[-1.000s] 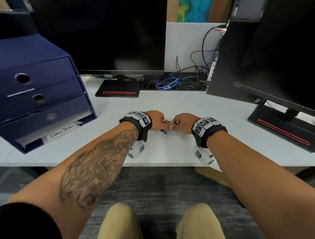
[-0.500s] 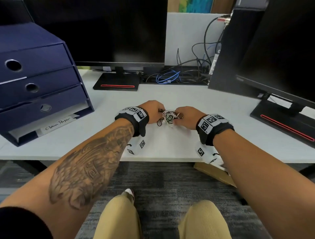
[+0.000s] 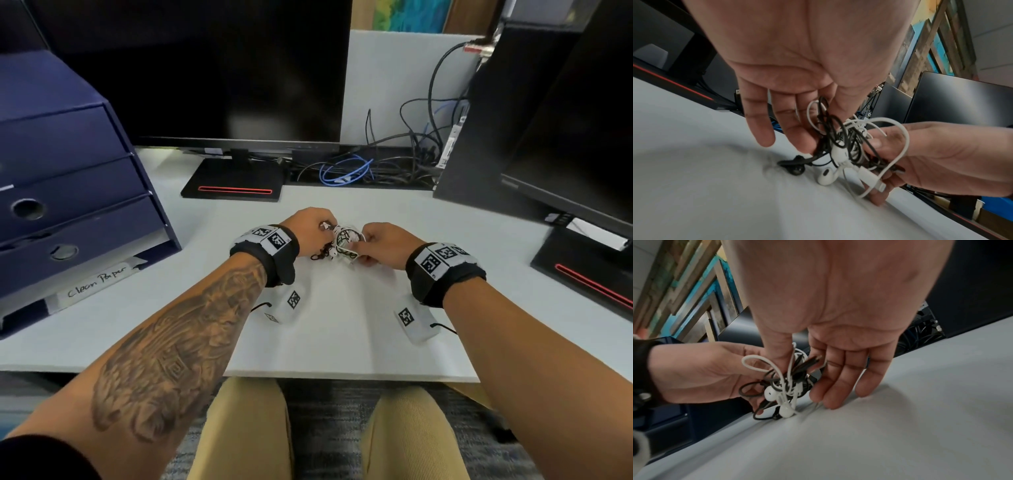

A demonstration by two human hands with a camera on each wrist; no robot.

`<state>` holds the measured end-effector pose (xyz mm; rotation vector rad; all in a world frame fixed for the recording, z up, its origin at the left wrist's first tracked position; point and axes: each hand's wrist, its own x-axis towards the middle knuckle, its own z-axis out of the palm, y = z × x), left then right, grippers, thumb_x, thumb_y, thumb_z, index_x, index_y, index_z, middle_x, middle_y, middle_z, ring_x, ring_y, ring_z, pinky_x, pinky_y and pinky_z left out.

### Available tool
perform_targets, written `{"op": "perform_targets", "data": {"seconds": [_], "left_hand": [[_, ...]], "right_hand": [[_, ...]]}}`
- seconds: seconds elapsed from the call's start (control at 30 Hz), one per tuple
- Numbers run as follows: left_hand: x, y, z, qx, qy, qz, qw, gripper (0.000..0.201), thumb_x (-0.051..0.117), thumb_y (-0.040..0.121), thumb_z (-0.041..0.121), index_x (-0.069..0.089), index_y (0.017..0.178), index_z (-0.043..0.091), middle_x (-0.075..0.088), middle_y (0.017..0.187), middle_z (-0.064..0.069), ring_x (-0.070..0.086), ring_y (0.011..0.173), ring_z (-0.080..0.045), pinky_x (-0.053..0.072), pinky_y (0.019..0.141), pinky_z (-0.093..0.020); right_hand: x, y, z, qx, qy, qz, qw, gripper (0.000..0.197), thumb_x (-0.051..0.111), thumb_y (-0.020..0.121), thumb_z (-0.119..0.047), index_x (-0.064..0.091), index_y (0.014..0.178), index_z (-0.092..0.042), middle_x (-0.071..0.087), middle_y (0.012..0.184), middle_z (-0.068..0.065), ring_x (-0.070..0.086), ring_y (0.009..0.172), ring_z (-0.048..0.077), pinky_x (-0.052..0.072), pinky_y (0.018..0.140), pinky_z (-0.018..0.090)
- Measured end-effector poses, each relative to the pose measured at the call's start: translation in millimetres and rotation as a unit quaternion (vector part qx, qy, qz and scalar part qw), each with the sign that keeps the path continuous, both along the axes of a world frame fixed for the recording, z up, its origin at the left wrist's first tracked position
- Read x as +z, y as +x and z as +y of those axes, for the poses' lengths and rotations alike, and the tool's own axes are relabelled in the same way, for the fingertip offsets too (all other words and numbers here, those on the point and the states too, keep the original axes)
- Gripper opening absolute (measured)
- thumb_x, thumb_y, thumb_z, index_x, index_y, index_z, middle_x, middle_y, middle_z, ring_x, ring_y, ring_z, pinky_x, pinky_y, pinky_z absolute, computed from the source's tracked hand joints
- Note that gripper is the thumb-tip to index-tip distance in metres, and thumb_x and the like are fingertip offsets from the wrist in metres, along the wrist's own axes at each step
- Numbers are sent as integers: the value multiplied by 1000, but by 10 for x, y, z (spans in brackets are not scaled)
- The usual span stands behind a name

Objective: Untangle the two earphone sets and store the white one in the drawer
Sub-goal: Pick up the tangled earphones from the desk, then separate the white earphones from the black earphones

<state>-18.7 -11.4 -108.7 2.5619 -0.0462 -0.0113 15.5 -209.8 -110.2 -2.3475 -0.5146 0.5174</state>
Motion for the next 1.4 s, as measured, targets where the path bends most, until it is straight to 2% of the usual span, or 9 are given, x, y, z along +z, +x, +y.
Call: {"op": "perform_targets", "data": {"seconds": [0.1,0.27,0.37,0.5,0.63,0.8,1.0,1.23,1.4], "left_hand": [[-15,-71,-48,1,-19,0,1000,24,60,96,21,65,118,13,56,100,1,53,81,-14,41,80,-23],[-55,-198,-136,14,-96,19,995,17,60,97,17,64,112,11,59,76,2,56,52,-8,49,49,-21],[-73,-234,-174,18,-121,43,992,17,59,98,19,63,113,12,61,74,-3,59,51,-11,56,52,-32],[-88,-199,-184,21,-121,62,991,19,59,98,21,62,114,13,64,76,-6,60,53,-13,56,48,-31],[-78,-95,-159,44,-149,70,985,20,60,97,21,62,115,13,66,82,-12,64,60,-21,58,52,-36],[-62,125,-151,75,-171,79,979,16,59,96,16,63,112,14,62,72,-9,57,47,-15,52,42,-27],[-13,161,-190,72,-197,74,975,13,57,98,15,63,109,13,62,67,-9,55,40,-7,48,40,-24],[-4,-99,-180,31,-149,31,988,8,58,97,24,64,103,23,68,80,-7,65,62,-20,55,58,-34],[7,-432,-183,14,-112,-8,994,11,57,96,30,64,105,29,64,82,4,67,67,-20,56,66,-31]], "right_hand": [[-24,-66,-39,-4,37,24,999,30,72,93,-32,53,86,-10,77,90,18,74,86,34,58,86,40],[-28,-161,-157,-21,57,34,998,24,70,94,-27,56,91,-8,75,92,17,68,70,20,46,52,11],[-10,-190,-216,-35,65,48,996,22,69,95,-27,58,96,-8,74,92,15,67,66,15,43,48,10],[-20,-143,-232,-47,71,63,994,20,69,95,-31,58,99,-14,76,96,11,70,73,16,48,62,21],[-4,23,-176,-37,86,63,994,22,66,97,-29,65,105,-10,75,93,10,69,76,17,53,66,20],[-47,395,-162,-4,62,63,996,31,64,98,-31,68,104,-1,76,99,15,68,82,18,57,85,38],[-2,459,-197,-9,89,88,992,22,67,95,-28,65,106,-9,77,82,2,70,75,11,52,76,30],[64,87,-284,19,120,55,991,11,63,97,-20,68,101,-10,73,76,-6,66,67,7,49,71,30],[74,-212,-351,35,137,14,990,5,65,98,-19,66,97,-14,75,81,3,67,67,9,50,67,27]]}}
